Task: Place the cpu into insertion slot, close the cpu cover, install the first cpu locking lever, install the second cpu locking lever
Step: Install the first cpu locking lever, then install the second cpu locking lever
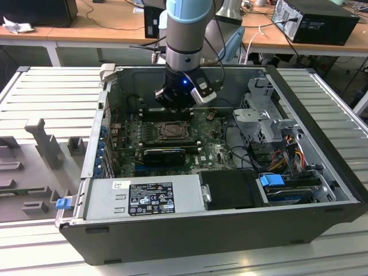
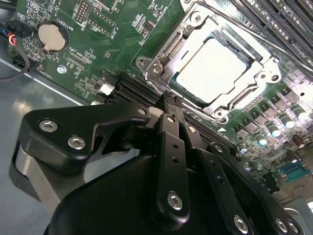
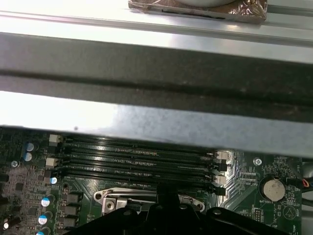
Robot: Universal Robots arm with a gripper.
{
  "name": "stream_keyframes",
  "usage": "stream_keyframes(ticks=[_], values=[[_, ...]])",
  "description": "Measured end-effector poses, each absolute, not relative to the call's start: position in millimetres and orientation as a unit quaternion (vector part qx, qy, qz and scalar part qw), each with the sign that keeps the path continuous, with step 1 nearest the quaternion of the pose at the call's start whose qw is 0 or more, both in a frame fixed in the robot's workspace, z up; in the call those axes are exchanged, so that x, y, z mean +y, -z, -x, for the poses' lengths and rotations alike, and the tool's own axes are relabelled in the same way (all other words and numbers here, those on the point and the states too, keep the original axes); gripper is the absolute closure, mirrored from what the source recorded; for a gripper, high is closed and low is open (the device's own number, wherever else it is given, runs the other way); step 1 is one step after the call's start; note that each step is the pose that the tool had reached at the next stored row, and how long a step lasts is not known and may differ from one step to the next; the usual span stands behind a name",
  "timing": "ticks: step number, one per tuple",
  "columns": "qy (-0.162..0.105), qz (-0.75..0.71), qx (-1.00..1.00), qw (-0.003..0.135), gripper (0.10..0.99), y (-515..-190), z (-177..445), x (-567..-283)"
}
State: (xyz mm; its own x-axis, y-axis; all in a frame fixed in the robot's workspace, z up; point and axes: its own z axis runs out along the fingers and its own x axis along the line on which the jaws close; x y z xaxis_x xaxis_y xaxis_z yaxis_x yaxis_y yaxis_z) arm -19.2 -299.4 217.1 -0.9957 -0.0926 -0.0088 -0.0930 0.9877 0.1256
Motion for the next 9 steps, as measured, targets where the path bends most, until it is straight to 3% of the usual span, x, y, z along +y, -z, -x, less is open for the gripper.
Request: stream_keyframes(ticks=[9], values=[[-0.063, 0.046, 0.997, 0.001, 0.980, -217.3, 19.3, -305.2]])
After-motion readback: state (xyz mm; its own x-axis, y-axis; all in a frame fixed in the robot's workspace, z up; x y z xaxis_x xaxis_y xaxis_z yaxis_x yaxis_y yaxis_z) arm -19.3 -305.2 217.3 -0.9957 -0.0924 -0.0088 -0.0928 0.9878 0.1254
